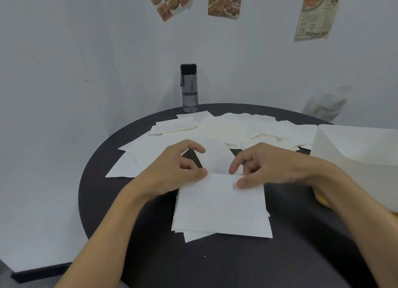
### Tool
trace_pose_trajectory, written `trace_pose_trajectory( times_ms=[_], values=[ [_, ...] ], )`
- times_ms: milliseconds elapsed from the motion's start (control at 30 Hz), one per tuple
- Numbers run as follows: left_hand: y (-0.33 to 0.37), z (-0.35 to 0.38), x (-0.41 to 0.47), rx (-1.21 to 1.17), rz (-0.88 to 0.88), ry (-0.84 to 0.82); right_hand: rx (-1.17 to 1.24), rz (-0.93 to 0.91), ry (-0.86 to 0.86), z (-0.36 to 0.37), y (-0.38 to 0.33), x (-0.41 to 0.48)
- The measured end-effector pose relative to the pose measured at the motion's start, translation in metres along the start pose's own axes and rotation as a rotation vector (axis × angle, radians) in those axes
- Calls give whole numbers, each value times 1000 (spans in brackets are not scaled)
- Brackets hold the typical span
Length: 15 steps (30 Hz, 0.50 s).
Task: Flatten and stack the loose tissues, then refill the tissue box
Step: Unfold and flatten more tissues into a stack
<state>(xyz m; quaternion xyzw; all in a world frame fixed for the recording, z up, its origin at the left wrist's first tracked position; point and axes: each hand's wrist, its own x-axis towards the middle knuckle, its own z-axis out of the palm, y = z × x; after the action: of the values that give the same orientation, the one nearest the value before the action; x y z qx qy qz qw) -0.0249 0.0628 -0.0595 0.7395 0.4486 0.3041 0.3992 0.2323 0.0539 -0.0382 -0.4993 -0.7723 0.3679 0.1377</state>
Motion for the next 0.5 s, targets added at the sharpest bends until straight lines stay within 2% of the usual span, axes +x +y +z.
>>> trace_pose_trajectory(
  times_ms=[67,133,300,367,500],
  values=[
    [-4,1,1,84,5,-51,-92,8,-49,1,3,-1],
    [-7,1,2,140,13,-61,-140,10,-3,1,7,0],
    [-15,6,7,275,98,92,-155,-53,396,3,28,18],
    [-19,11,10,323,113,139,-191,-70,417,9,34,24],
    [-26,16,14,381,110,135,-252,-60,389,15,37,28]
  ],
)
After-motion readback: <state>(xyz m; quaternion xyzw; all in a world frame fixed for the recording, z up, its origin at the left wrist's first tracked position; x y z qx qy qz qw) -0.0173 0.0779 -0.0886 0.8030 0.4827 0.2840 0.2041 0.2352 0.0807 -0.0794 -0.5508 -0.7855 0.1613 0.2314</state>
